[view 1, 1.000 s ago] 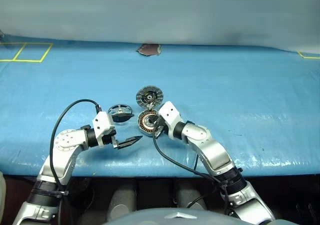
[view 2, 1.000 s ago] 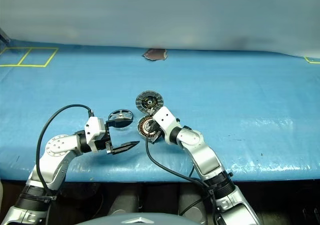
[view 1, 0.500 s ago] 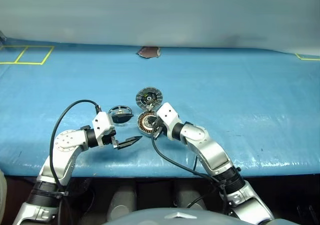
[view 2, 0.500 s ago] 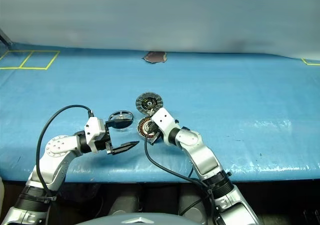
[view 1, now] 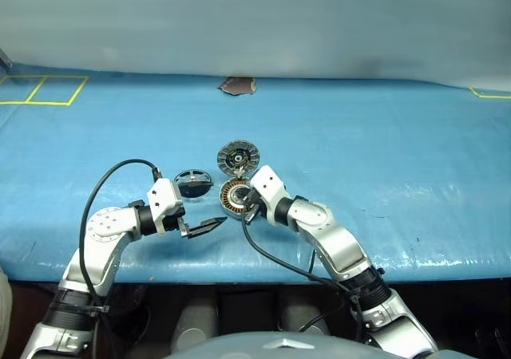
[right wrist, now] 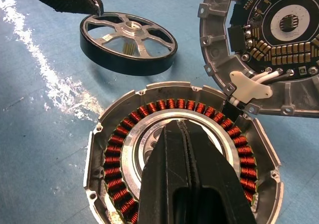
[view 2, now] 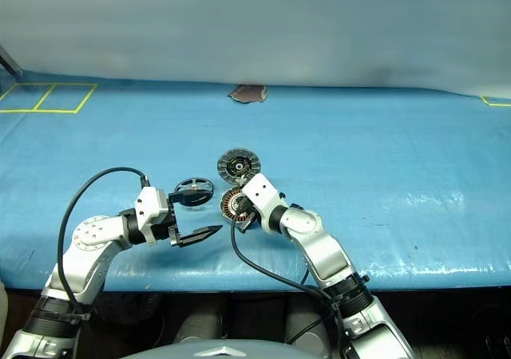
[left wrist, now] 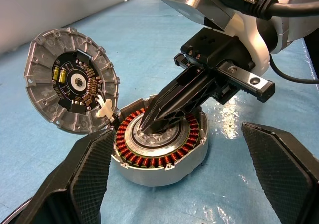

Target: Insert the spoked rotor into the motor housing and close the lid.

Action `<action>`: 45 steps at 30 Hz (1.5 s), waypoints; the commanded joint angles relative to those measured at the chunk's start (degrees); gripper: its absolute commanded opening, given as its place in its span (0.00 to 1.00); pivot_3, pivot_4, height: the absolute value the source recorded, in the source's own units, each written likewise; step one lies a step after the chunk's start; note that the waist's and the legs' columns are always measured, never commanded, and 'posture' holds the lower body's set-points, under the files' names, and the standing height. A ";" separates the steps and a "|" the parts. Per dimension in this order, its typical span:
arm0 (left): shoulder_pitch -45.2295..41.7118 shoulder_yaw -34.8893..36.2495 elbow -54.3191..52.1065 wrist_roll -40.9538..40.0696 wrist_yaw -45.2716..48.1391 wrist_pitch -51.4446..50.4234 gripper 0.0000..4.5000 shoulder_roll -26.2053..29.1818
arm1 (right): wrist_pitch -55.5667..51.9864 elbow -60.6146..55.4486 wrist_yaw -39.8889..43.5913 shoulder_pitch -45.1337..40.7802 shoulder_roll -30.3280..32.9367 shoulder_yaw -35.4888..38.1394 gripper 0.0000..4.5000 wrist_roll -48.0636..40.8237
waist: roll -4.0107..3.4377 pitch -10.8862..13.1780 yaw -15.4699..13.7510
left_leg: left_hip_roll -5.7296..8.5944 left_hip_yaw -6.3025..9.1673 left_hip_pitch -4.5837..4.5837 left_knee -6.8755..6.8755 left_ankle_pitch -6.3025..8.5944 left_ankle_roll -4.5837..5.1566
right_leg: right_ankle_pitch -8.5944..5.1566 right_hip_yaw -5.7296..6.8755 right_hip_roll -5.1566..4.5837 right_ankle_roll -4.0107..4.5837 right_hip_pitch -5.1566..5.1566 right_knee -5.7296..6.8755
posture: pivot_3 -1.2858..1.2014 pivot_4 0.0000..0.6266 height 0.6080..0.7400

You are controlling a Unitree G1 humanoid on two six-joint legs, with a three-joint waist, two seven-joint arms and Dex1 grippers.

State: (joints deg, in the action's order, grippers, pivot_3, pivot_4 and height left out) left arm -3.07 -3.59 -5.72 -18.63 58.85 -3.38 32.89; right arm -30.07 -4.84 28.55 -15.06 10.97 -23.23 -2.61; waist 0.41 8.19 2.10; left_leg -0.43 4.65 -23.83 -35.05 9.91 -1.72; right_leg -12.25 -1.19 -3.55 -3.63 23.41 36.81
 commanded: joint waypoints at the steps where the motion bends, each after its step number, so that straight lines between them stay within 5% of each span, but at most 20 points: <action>1: -0.60 0.40 -0.97 -0.41 0.10 0.36 1.00 0.13 | -3.54 7.35 -0.38 3.23 2.05 -1.56 0.00 2.40 | 0.00 0.00 0.00 | -0.02 0.00 0.00 0.00 0.01 0.00 | 0.00 0.00 -0.01 0.00 0.00 -0.01 | 0.52 0.24 1.00; 23: -0.77 0.47 -0.95 -0.26 0.05 0.57 1.00 0.20 | -2.42 11.21 -1.74 5.09 2.39 -2.46 0.00 4.36 | -0.07 -0.40 0.08 | -0.21 -0.11 0.10 0.04 0.29 -0.07 | -0.07 0.21 -0.25 0.07 0.01 -0.19 | 0.52 0.24 1.00; 29: -1.24 0.26 -0.33 -0.07 0.05 0.88 1.00 -0.11 | -3.11 7.42 -1.49 5.70 3.20 -2.44 0.00 4.00 | -0.11 -0.43 0.10 | -0.22 -0.12 0.08 0.09 0.35 0.01 | -0.07 0.67 -0.95 0.06 0.02 -0.53 | 0.52 0.24 1.00; 45: -2.02 -0.41 0.66 0.09 0.53 1.19 1.00 -0.81 | 2.52 -4.57 -2.86 5.91 1.39 2.68 0.00 0.87 | -0.24 0.21 -0.20 | -0.17 -0.40 -0.19 0.15 0.73 0.37 | -0.04 1.25 -0.67 0.02 0.24 -0.78 | 0.52 0.24 1.00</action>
State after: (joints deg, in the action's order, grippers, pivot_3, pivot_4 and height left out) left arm -4.53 -4.13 -4.74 -18.49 59.12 -3.19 31.96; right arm -26.23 -9.83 26.27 -9.95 11.80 -21.59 -2.26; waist 0.16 8.40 1.90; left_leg -0.63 4.25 -24.04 -34.89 10.67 -1.34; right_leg -12.31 0.06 -4.17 -3.58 23.66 36.03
